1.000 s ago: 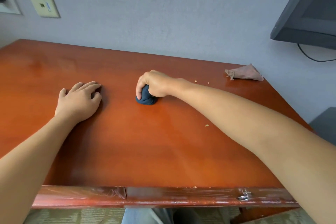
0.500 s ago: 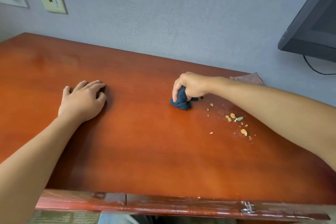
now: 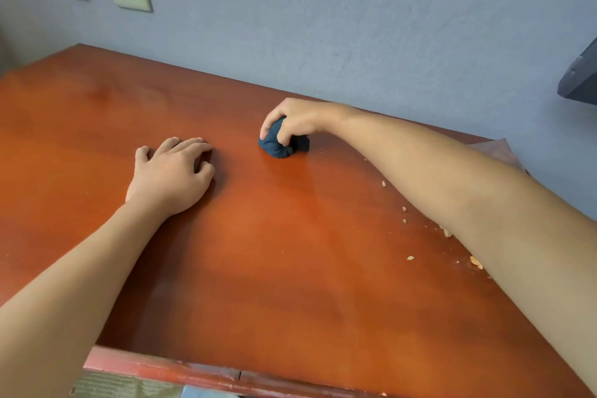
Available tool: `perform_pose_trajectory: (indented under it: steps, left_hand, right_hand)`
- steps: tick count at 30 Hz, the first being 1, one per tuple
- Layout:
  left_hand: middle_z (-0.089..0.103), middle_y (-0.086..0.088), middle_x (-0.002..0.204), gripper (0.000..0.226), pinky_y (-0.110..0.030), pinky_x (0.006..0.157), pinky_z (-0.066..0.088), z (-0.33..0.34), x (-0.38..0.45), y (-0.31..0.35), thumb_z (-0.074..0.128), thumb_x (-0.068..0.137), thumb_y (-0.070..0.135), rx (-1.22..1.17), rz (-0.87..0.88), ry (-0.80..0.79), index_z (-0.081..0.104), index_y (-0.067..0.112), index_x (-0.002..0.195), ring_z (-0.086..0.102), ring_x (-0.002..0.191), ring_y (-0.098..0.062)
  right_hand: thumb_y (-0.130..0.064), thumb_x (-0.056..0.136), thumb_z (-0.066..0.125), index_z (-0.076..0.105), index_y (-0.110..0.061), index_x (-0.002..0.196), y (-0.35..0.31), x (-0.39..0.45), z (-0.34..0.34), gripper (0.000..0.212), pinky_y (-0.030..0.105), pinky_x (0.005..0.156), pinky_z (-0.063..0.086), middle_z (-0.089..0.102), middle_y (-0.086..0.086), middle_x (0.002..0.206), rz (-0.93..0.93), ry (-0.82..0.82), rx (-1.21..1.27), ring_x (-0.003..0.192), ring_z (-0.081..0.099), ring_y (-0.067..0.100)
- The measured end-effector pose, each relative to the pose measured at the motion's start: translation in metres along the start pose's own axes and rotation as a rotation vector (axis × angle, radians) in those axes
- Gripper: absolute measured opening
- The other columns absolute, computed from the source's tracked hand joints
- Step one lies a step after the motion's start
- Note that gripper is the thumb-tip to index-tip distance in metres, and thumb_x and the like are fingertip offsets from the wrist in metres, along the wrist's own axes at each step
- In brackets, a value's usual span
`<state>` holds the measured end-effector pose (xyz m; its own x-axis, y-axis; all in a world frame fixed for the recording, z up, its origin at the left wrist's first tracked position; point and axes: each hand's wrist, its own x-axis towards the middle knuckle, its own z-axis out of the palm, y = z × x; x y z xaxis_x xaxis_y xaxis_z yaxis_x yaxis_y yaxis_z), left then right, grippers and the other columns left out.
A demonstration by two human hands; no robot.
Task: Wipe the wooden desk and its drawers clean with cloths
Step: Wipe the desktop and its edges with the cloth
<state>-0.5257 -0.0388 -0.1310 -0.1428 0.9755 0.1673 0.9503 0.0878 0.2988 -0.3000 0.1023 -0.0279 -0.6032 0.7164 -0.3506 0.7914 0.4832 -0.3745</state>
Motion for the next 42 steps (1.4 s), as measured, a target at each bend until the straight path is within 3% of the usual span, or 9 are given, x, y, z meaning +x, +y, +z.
perform_pose_trajectory:
  steps: [3,7,12,17,22,29,35,39,42]
  left_hand:
    - [0.042,0.017,0.160,0.045,-0.057,0.121,0.014,0.000,0.000,0.000,0.038,0.102,0.040,0.003,-0.003,0.007,0.051,0.037,0.145,0.027,0.152,-0.016]
    - [0.041,0.017,0.161,0.046,-0.056,0.123,0.014,0.000,-0.001,0.000,0.037,0.103,0.041,0.002,-0.001,0.006,0.050,0.038,0.147,0.026,0.153,-0.016]
    - [0.034,0.020,0.164,0.049,-0.054,0.126,0.012,0.001,-0.003,-0.003,0.033,0.104,0.042,0.011,-0.008,-0.020,0.045,0.040,0.152,0.022,0.156,-0.015]
    - [0.033,0.019,0.165,0.050,-0.054,0.126,0.011,0.002,-0.005,-0.004,0.031,0.105,0.043,0.021,-0.005,-0.028,0.043,0.040,0.153,0.020,0.157,-0.014]
    - [0.033,0.020,0.165,0.051,-0.053,0.125,0.013,0.003,-0.003,-0.006,0.029,0.105,0.044,0.033,-0.003,-0.031,0.042,0.040,0.154,0.021,0.157,-0.014]
    - [0.032,0.018,0.166,0.049,-0.055,0.123,0.015,-0.001,-0.003,-0.005,0.029,0.106,0.044,0.071,0.017,-0.032,0.041,0.041,0.154,0.021,0.156,-0.015]
    - [0.028,0.018,0.167,0.049,-0.057,0.122,0.015,-0.003,-0.006,0.002,0.027,0.107,0.047,0.108,0.030,-0.053,0.034,0.048,0.156,0.020,0.156,-0.018]
    - [0.018,0.012,0.170,0.057,-0.059,0.120,0.016,-0.002,-0.001,0.011,0.018,0.105,0.058,0.240,-0.005,-0.149,0.021,0.048,0.160,0.014,0.157,-0.025]
    - [0.032,0.001,0.161,0.065,-0.056,0.112,0.029,-0.004,0.007,0.027,0.014,0.098,0.064,0.332,0.000,-0.175,0.033,0.036,0.154,0.030,0.146,-0.031]
  right_hand:
    - [-0.044,0.085,0.070,0.072,-0.014,0.086,0.017,-0.004,-0.002,0.030,0.028,0.061,0.036,0.071,0.004,0.083,0.020,-0.061,0.108,0.066,0.059,0.022]
    - [-0.027,0.084,0.082,0.079,-0.032,0.102,0.047,-0.023,0.000,0.019,0.020,0.078,0.043,0.068,-0.023,0.093,-0.056,0.155,-0.042,0.088,0.061,-0.005]
    - [-0.025,0.081,0.085,0.073,-0.037,0.098,0.094,-0.066,-0.002,0.024,0.027,0.082,0.043,0.065,-0.016,0.107,0.035,0.221,-0.139,0.103,0.059,0.011]
    - [-0.033,0.086,0.077,0.067,-0.042,0.099,0.142,-0.121,0.005,0.018,0.031,0.068,0.046,0.064,-0.015,0.096,0.192,0.204,-0.215,0.090,0.062,0.017]
    - [-0.043,0.083,0.080,0.063,-0.045,0.100,0.153,-0.135,0.007,0.023,0.043,0.083,0.056,0.067,-0.009,0.102,0.215,0.177,-0.226,0.093,0.065,0.018]
    - [-0.030,0.084,0.079,0.065,-0.037,0.110,0.133,-0.080,-0.044,0.031,0.035,0.080,0.051,0.063,-0.005,0.114,0.207,0.455,-0.188,0.097,0.060,0.020]
    - [-0.030,0.088,0.074,0.063,-0.023,0.115,0.161,-0.027,-0.014,0.030,0.034,0.081,0.051,0.064,0.004,0.115,0.377,0.628,0.062,0.100,0.062,0.024]
    - [-0.035,0.090,0.073,0.069,-0.028,0.115,0.134,-0.027,0.016,0.027,0.037,0.093,0.048,0.064,-0.002,0.119,0.148,0.573,0.067,0.111,0.057,0.017]
    - [-0.037,0.090,0.075,0.070,-0.033,0.116,0.121,-0.051,0.036,0.026,0.026,0.096,0.043,0.063,-0.011,0.121,-0.058,0.428,0.057,0.112,0.055,0.008]
